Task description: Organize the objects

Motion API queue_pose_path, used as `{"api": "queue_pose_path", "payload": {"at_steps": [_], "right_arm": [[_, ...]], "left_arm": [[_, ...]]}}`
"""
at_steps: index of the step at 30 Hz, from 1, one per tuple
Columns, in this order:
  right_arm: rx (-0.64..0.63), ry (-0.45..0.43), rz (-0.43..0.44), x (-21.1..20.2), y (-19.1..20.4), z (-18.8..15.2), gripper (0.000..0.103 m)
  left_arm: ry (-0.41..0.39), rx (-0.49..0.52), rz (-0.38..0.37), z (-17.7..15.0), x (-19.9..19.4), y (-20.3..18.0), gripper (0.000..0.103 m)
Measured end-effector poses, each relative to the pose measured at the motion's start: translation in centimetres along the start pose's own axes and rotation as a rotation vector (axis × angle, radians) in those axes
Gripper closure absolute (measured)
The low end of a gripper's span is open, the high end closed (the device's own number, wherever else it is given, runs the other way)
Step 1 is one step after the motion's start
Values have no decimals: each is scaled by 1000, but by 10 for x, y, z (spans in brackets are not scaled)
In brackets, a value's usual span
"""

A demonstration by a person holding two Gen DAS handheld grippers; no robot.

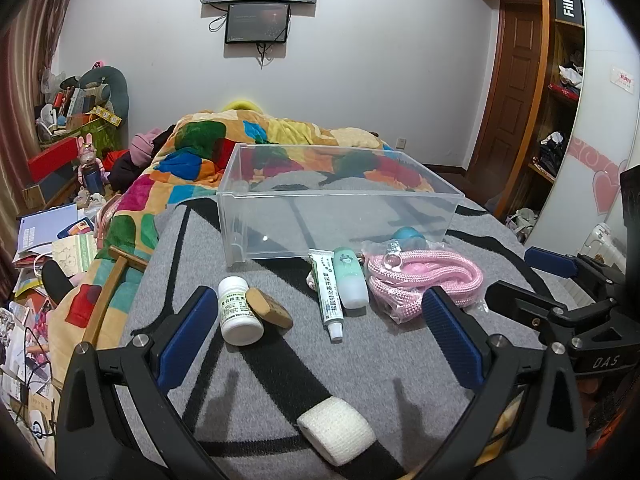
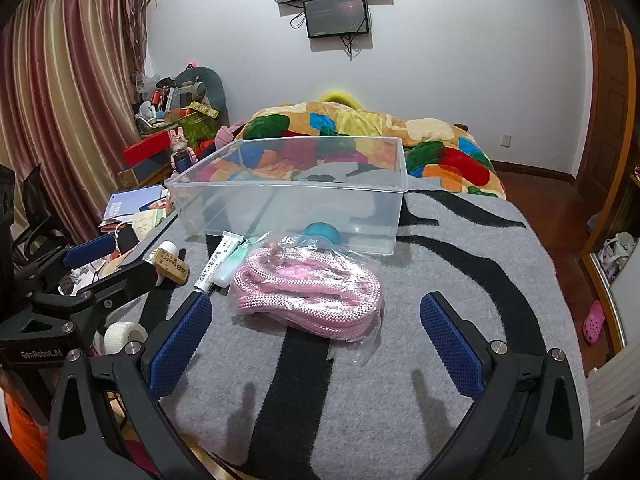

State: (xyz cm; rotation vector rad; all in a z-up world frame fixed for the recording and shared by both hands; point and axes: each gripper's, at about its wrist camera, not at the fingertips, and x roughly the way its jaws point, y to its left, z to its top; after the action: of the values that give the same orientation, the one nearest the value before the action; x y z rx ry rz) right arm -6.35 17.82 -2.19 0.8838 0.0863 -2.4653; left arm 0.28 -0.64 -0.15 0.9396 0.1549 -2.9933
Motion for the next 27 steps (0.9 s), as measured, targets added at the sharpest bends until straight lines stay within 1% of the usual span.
{"api": "queue_pose_path", "payload": {"at_steps": [13, 27], "right_arm": [[3, 6, 6, -1, 7, -3, 0], [12, 14, 18, 1, 3, -3, 0]], "left_arm": [[-1, 1, 1, -1, -2, 0, 0], [5, -5, -1, -2, -3, 2, 0]]}}
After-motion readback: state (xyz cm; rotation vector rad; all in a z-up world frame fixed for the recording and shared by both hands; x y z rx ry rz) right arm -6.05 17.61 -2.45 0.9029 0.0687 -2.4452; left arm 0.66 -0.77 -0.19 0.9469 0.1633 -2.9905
